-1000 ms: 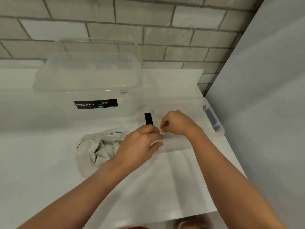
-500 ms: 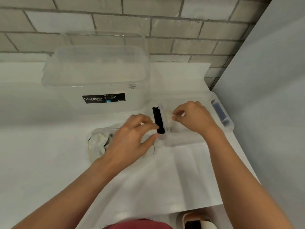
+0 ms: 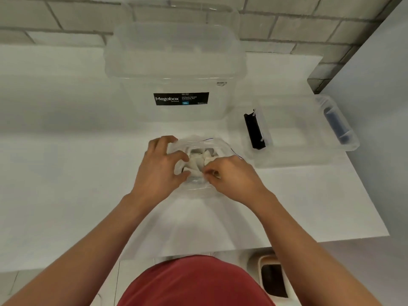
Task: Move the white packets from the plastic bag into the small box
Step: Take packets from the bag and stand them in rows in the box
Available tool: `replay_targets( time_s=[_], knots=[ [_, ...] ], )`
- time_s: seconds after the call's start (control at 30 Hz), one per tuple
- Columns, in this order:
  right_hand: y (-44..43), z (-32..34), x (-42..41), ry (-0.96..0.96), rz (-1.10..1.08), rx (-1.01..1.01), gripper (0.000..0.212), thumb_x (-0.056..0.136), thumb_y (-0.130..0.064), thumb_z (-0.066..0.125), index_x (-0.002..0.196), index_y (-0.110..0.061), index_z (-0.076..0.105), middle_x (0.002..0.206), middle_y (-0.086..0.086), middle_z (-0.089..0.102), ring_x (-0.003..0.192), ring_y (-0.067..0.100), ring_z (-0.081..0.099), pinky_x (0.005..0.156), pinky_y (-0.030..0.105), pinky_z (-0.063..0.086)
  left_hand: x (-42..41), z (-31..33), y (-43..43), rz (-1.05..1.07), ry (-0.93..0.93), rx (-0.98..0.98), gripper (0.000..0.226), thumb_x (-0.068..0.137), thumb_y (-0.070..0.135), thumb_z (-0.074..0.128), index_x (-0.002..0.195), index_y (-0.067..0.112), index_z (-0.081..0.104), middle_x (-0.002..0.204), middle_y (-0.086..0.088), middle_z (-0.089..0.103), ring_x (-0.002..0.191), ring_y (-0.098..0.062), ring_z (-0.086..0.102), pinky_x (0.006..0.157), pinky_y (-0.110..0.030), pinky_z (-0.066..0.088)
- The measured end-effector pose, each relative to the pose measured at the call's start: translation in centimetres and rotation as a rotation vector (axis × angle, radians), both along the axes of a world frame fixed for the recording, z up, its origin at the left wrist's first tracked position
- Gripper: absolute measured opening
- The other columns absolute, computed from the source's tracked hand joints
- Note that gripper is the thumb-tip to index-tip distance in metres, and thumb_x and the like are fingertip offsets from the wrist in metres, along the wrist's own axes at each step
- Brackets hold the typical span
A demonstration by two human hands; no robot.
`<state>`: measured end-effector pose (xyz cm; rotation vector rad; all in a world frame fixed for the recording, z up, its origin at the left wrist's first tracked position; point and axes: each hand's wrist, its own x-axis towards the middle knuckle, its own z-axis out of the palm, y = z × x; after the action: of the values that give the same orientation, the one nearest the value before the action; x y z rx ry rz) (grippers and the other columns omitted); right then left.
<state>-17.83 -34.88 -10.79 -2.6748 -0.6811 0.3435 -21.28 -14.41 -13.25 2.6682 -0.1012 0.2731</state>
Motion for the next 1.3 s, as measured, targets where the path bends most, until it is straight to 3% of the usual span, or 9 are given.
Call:
replay_targets(
  time_s=[0.17,0.3,0.47,0.6,0.83,0.97,1.07,1.17,1.3],
  knots=[
    [1.2,-1.3,0.4,-0.037,-0.137,-0.142,0.016,0.092,-0.030,0.059,0.092,-0.032,0.075,0.089,-0.008,0.072,0.086,0.023,0.066,0.068,0.030,0.050,0.1,-0.9,0.8,-0.069,0.134,0.008,0.050,0.073,0.017,0.077,0.121,0.027,0.067,0.136,0.001,0.042,0.122,-0.020,0.036,0.066,-0.033,0.053],
    [2.5,-1.6,0.0,-0.017,-0.186,-0.184,0.012,0.088,-0.034,0.068,0.096,-0.029,0.075,0.097,-0.005,0.070,0.093,0.024,0.066,0.068,0.028,0.045,0.1,-0.9,1.2,-0.071,0.116,0.030,0.052,0.073,0.018,0.075,0.123,0.027,0.065,0.134,0.002,0.043,0.120,-0.021,0.038,0.064,-0.030,0.047],
    [2.9,-1.4,-1.0,-0.019,-0.244,-0.072,0.014,0.087,-0.028,0.065,0.096,-0.032,0.074,0.097,-0.011,0.071,0.095,0.018,0.064,0.068,0.026,0.041,0.4,-1.3,1.6,-0.130,0.101,0.069,0.051,0.069,0.025,0.076,0.120,0.027,0.067,0.129,-0.003,0.046,0.114,-0.026,0.041,0.083,-0.034,0.051],
    [2.5,-0.3,-1.2,-0.042,-0.240,0.094,0.017,0.088,-0.020,0.063,0.096,-0.030,0.074,0.089,-0.012,0.074,0.089,0.016,0.068,0.076,0.034,0.056,0.8,-1.0,2.0,-0.164,0.105,0.096,0.053,0.068,0.038,0.076,0.119,0.029,0.067,0.126,-0.004,0.048,0.115,-0.027,0.043,0.092,-0.040,0.049],
    [1.4,4.4,-0.4,-0.411,0.064,0.022,0.025,0.089,-0.008,0.065,0.104,-0.022,0.077,0.093,-0.001,0.070,0.086,0.027,0.063,0.064,0.039,0.054,0.3,1.6,1.1,-0.221,-0.047,-0.051,0.059,0.067,0.048,0.085,0.121,0.034,0.066,0.145,0.000,0.040,0.131,-0.023,0.030,0.103,-0.033,0.029],
    [1.3,7.0,0.0,-0.492,0.202,-0.102,0.036,0.074,0.000,0.082,0.099,-0.026,0.079,0.080,-0.003,0.067,0.073,0.026,0.063,0.055,0.029,0.041,0.4,3.3,0.2,-0.196,-0.045,-0.242,0.050,0.071,0.047,0.085,0.116,0.031,0.070,0.119,0.014,0.050,0.103,-0.005,0.041,0.084,-0.010,0.033],
    [1.4,9.4,-0.3,-0.489,0.264,-0.155,0.032,0.080,-0.004,0.079,0.102,-0.028,0.078,0.084,-0.005,0.068,0.079,0.024,0.064,0.060,0.029,0.033,0.5,4.4,-0.4,-0.203,0.071,-0.371,0.040,0.072,0.043,0.085,0.108,0.032,0.072,0.089,0.026,0.056,0.081,0.005,0.050,0.068,-0.004,0.035],
    [1.5,11.1,-0.5,-0.384,0.257,-0.144,0.023,0.100,-0.020,0.060,0.115,-0.030,0.074,0.103,-0.008,0.069,0.099,0.018,0.061,0.070,0.033,0.044,0.8,4.5,-0.9,-0.207,0.141,-0.446,0.017,0.077,0.035,0.083,0.093,0.030,0.077,0.066,0.022,0.058,0.064,-0.003,0.050,0.058,-0.011,0.033],
    [0.0,11.5,-0.1,-0.306,0.143,-0.020,0.026,0.098,-0.036,0.061,0.123,-0.032,0.069,0.114,-0.014,0.065,0.104,0.011,0.059,0.081,0.039,0.053,1.0,4.5,-1.7,-0.196,0.143,-0.470,0.009,0.078,0.035,0.082,0.082,0.028,0.078,0.061,0.003,0.057,0.066,-0.016,0.051,0.056,-0.015,0.033]
  ],
)
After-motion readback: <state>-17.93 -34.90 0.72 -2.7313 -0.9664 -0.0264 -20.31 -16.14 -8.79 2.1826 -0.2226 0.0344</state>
